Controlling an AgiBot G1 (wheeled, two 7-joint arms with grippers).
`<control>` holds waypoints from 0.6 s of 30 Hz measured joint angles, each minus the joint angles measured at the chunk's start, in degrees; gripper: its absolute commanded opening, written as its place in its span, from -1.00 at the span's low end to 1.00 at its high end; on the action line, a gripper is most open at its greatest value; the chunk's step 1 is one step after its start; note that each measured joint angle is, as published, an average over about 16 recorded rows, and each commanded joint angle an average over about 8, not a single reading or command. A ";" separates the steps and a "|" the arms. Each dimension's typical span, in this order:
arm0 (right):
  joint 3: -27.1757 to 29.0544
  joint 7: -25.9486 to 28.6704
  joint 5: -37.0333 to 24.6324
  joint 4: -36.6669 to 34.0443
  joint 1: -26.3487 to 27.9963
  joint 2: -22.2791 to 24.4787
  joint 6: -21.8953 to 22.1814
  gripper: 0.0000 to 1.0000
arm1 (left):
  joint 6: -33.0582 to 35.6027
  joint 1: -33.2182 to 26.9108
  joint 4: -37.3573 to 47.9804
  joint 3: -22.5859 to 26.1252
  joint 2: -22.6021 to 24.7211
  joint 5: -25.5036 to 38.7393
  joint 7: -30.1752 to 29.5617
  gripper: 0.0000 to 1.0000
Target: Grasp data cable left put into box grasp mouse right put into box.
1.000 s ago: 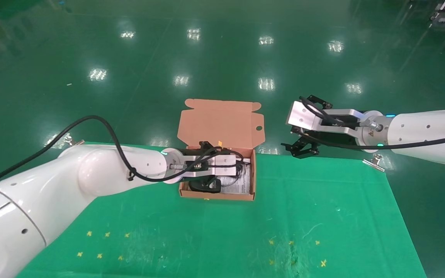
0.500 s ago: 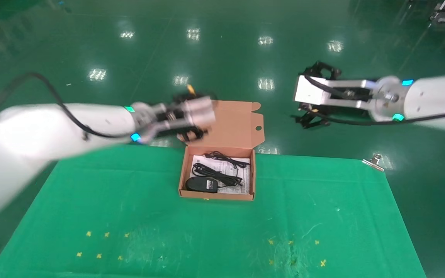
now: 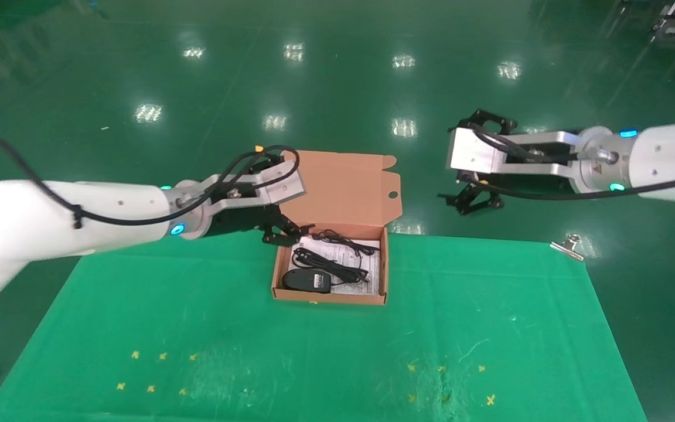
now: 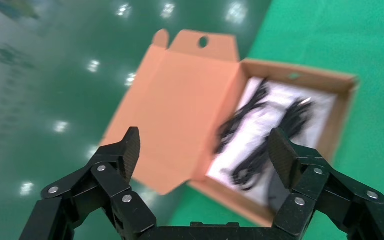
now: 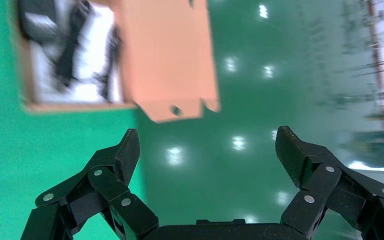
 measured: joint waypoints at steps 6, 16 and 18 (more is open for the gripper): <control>5.55 0.50 5.24 1.66 -4.64 1.59 -4.71 1.00 | 5.59 3.57 -2.81 -5.18 -3.46 -5.73 0.49 1.00; 14.84 1.34 14.01 4.43 -12.41 4.25 -12.59 1.00 | 14.95 9.56 -7.51 -13.86 -9.25 -15.32 1.32 1.00; 16.70 1.51 15.76 4.98 -13.96 4.78 -14.16 1.00 | 16.82 10.75 -8.45 -15.59 -10.40 -17.24 1.48 1.00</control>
